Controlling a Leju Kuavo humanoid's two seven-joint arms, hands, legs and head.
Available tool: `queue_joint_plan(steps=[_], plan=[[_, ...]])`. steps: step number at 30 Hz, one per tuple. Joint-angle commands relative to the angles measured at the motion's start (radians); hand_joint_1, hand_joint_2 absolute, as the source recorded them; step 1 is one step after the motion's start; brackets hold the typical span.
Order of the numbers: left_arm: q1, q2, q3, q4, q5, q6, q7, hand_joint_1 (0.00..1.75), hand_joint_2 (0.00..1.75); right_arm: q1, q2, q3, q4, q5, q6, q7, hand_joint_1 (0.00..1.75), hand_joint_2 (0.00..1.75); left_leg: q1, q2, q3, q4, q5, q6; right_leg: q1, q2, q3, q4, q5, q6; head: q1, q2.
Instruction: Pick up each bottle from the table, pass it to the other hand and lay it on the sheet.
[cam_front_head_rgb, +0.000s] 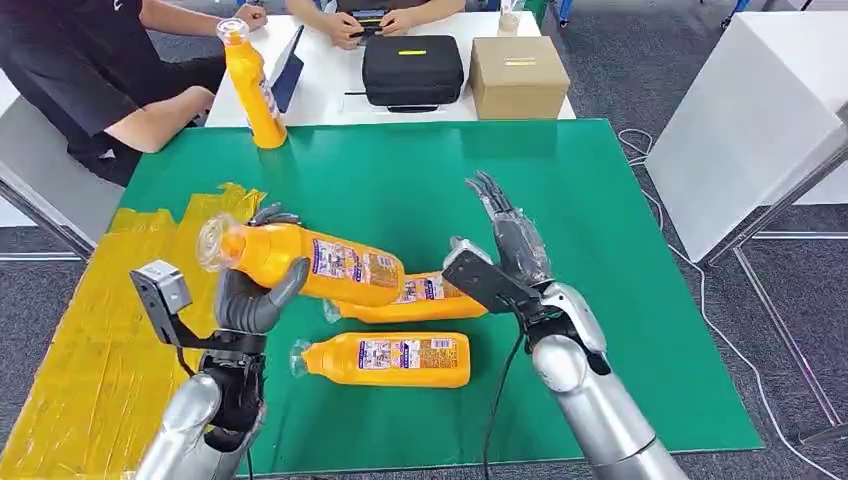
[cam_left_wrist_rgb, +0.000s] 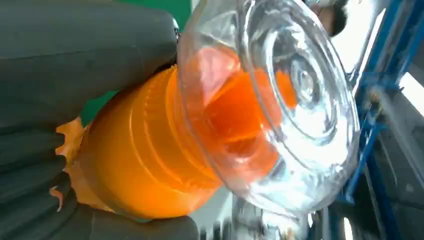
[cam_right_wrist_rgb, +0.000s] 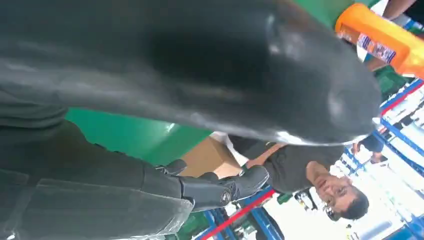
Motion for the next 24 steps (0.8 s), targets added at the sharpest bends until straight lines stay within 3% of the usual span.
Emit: queue_joint_plan(steps=[1,5,9,20,24], plan=[[-0.117,0.102,0.12,-0.042,-0.536,0.301,-0.006,1.75,1.75,0.066,-0.131,-0.137,-0.131,-0.025,0.003,-0.002,0.0,0.0,0.001,-0.004,0.002,0.002,-0.002,-0.004,0.001,-0.005,0.003,0.001,-0.003,-0.001,0.0,0.0],[-0.185,0.151,0.254,-0.029,-0.859,0.352,0.066,1.75,1.75,0.143,-0.192,-0.202,-0.168,-0.053,0.014,-0.017,0.0,0.0,0.002,-0.003,0.002,0.002,-0.002,-0.004,0.001,-0.003,0.004,0.002,-0.003,-0.001,0.0,0.0],[-0.282,0.214,0.241,0.163,-1.238,0.4,0.153,1.75,1.75,0.103,-0.184,-0.19,-0.129,-0.064,0.041,-0.021,0.0,0.0,0.0,-0.001,0.001,0.0,0.0,-0.002,0.0,-0.001,0.001,0.0,0.0,-0.001,0.0,0.0],[-0.381,0.13,0.071,0.523,-1.697,0.353,0.311,1.75,1.75,0.144,-0.163,-0.18,-0.163,0.002,0.051,0.006,0.0,0.0,0.001,-0.006,0.006,0.0,-0.001,-0.003,0.001,-0.007,0.008,-0.001,-0.003,-0.001,0.0,0.0],[-0.391,0.126,0.066,0.559,-1.702,0.375,0.317,1.75,1.75,0.149,-0.163,-0.185,-0.165,0.004,0.052,0.005,0.0,0.0,0.001,-0.002,0.003,0.0,-0.001,-0.002,0.001,-0.003,0.004,-0.001,-0.001,-0.001,0.0,0.0]])
